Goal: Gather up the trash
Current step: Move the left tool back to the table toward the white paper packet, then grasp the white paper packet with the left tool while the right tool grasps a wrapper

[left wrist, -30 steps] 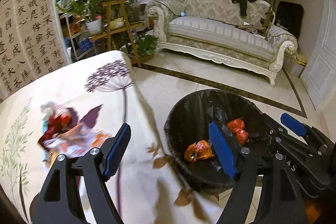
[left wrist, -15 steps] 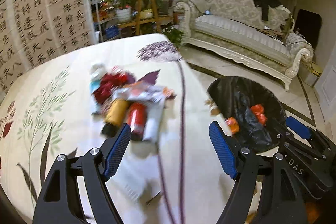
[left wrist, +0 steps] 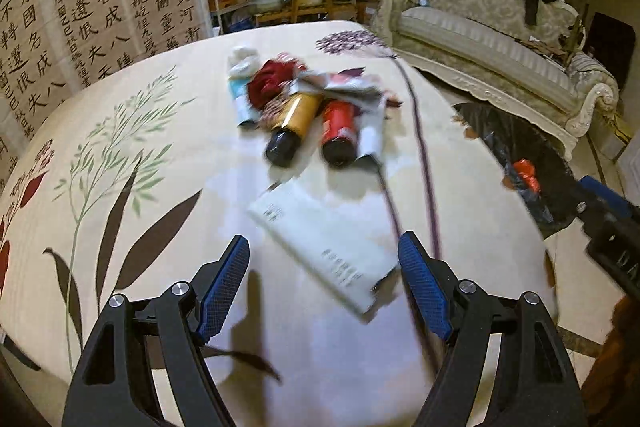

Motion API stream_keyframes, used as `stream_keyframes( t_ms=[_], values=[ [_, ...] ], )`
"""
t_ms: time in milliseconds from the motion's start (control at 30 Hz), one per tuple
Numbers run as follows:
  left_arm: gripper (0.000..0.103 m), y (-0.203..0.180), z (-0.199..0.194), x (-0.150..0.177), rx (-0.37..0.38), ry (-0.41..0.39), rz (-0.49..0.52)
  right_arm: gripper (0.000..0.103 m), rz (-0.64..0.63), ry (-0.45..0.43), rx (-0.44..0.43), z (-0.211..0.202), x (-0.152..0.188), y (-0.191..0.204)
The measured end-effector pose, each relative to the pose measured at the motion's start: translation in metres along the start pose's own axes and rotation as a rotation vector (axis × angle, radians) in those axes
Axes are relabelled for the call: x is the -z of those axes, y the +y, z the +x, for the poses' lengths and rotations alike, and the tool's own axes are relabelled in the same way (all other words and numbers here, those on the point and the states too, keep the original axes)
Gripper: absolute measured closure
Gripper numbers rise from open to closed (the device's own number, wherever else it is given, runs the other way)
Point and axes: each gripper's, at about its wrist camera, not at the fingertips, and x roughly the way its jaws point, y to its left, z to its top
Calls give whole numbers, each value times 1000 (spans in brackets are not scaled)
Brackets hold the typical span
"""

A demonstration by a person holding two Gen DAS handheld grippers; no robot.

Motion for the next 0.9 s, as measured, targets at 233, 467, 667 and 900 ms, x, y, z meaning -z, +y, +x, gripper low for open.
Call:
stream_keyframes(
  t_ms=[233, 467, 667, 900],
  values=[
    [28, 22, -3, 12, -6, 23, -45, 46, -5, 2, -11, -1, 1, 4],
    [26, 23, -11, 6, 35, 4, -63, 46, -6, 4, -20, 0, -1, 5],
    [32, 19, 5, 0, 29, 17, -44, 46, -8, 9, -26, 2, -3, 7],
    [70, 25, 3, 1, 9, -17, 8, 46, -28, 17, -37, 8, -6, 17]
  ],
)
